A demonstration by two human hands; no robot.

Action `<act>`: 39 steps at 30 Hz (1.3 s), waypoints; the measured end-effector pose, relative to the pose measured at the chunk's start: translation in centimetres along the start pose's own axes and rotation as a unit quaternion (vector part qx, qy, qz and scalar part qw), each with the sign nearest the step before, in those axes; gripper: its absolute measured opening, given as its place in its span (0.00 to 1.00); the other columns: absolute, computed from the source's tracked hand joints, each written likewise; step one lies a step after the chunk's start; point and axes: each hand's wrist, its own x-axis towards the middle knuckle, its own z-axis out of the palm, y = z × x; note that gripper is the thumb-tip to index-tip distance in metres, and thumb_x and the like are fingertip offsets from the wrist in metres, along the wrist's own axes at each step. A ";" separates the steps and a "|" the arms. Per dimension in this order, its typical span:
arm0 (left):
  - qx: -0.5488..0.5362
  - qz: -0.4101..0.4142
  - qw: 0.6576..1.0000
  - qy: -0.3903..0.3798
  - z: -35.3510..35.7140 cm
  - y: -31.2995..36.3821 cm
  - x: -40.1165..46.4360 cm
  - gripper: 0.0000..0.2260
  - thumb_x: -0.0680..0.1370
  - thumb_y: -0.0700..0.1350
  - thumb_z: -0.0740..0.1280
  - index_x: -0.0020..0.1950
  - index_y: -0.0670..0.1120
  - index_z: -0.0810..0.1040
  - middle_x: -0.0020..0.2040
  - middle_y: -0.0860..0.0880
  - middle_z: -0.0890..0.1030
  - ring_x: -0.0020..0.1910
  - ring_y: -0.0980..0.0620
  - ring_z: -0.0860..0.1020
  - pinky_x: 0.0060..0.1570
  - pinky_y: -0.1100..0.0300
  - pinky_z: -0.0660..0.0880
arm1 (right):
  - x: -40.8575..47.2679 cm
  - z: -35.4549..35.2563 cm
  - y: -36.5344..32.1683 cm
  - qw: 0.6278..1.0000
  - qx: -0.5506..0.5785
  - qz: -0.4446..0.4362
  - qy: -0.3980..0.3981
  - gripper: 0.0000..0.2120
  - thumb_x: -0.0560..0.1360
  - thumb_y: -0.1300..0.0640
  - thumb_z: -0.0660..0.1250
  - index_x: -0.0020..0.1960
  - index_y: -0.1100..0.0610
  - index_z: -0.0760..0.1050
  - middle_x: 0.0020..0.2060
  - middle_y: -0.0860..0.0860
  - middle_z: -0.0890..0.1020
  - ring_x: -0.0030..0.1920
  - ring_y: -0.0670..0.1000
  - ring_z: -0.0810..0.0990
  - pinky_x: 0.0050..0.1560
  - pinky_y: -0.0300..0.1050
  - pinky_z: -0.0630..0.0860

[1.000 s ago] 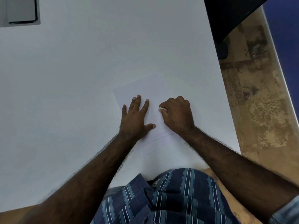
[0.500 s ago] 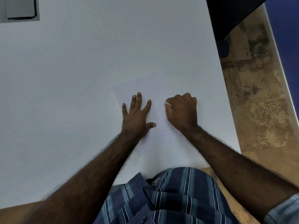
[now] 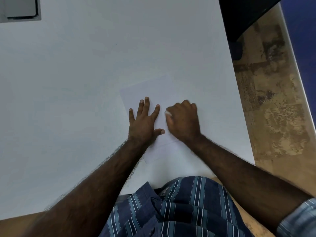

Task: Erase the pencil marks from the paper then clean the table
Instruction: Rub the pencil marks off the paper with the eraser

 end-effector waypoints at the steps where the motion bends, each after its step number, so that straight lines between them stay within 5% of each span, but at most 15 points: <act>1: -0.002 0.001 1.000 0.003 0.0 0.0 0.0 0.44 0.77 0.67 0.66 0.84 0.55 0.46 0.83 0.45 0.35 0.83 0.45 0.37 0.79 0.36 0.41 | -0.7 0.1 -0.6 0.999 -0.001 -0.045 -0.018 0.10 0.81 0.53 0.65 0.50 0.54 0.84 0.42 0.51 0.84 0.47 0.58 0.78 0.49 0.54 0.69; 3: -0.003 0.003 1.000 0.005 0.0 -0.1 -0.1 0.43 0.78 0.67 0.65 0.84 0.55 0.46 0.83 0.45 0.35 0.83 0.46 0.37 0.79 0.36 0.40 | -1.2 0.0 -0.5 0.995 -0.018 -0.093 -0.037 0.11 0.82 0.53 0.64 0.51 0.55 0.84 0.42 0.52 0.84 0.46 0.57 0.78 0.48 0.54 0.70; 9: -0.001 0.001 1.000 -0.002 -0.3 0.2 -0.1 0.44 0.77 0.65 0.68 0.85 0.55 0.46 0.83 0.45 0.35 0.83 0.45 0.36 0.79 0.36 0.40 | 1.9 -0.5 2.2 0.997 -0.034 0.066 0.018 0.08 0.79 0.52 0.66 0.48 0.53 0.83 0.39 0.50 0.83 0.45 0.59 0.77 0.47 0.54 0.68; 15: 0.008 0.001 1.000 0.003 0.1 -0.2 0.0 0.43 0.78 0.69 0.64 0.84 0.56 0.45 0.83 0.45 0.34 0.83 0.46 0.36 0.79 0.36 0.41 | -0.7 -0.3 -0.2 0.991 -0.014 -0.128 -0.044 0.13 0.82 0.53 0.62 0.50 0.55 0.84 0.41 0.52 0.83 0.45 0.58 0.78 0.48 0.54 0.68; 21: 0.004 -0.002 1.000 -0.003 -0.1 0.1 -0.1 0.44 0.77 0.65 0.68 0.84 0.56 0.46 0.83 0.46 0.34 0.83 0.46 0.36 0.79 0.36 0.40 | 2.4 -0.4 2.5 0.998 -0.031 0.058 0.023 0.10 0.79 0.53 0.64 0.48 0.54 0.83 0.40 0.51 0.83 0.46 0.59 0.77 0.47 0.54 0.68; 27: 0.008 0.001 1.000 0.000 -0.1 -0.1 -0.1 0.43 0.78 0.68 0.64 0.85 0.56 0.45 0.83 0.45 0.34 0.83 0.46 0.37 0.79 0.37 0.41 | -1.5 0.4 -0.3 0.995 -0.010 -0.092 -0.026 0.10 0.81 0.53 0.65 0.51 0.54 0.84 0.43 0.51 0.84 0.47 0.58 0.78 0.49 0.54 0.69; 33: 0.006 -0.003 1.000 -0.005 -0.4 0.1 -0.2 0.44 0.78 0.66 0.67 0.85 0.55 0.45 0.83 0.45 0.34 0.83 0.45 0.36 0.79 0.36 0.41 | 1.3 0.0 2.5 0.996 -0.019 0.073 0.037 0.08 0.79 0.53 0.66 0.48 0.54 0.83 0.40 0.50 0.83 0.46 0.59 0.77 0.48 0.55 0.69; 39: 0.002 0.004 1.000 0.001 -0.2 -0.1 -0.2 0.43 0.78 0.68 0.64 0.85 0.55 0.46 0.83 0.45 0.35 0.83 0.46 0.37 0.79 0.36 0.42 | -1.9 0.6 0.3 0.992 -0.031 -0.119 -0.011 0.11 0.82 0.53 0.63 0.52 0.55 0.83 0.42 0.52 0.83 0.46 0.59 0.78 0.48 0.55 0.68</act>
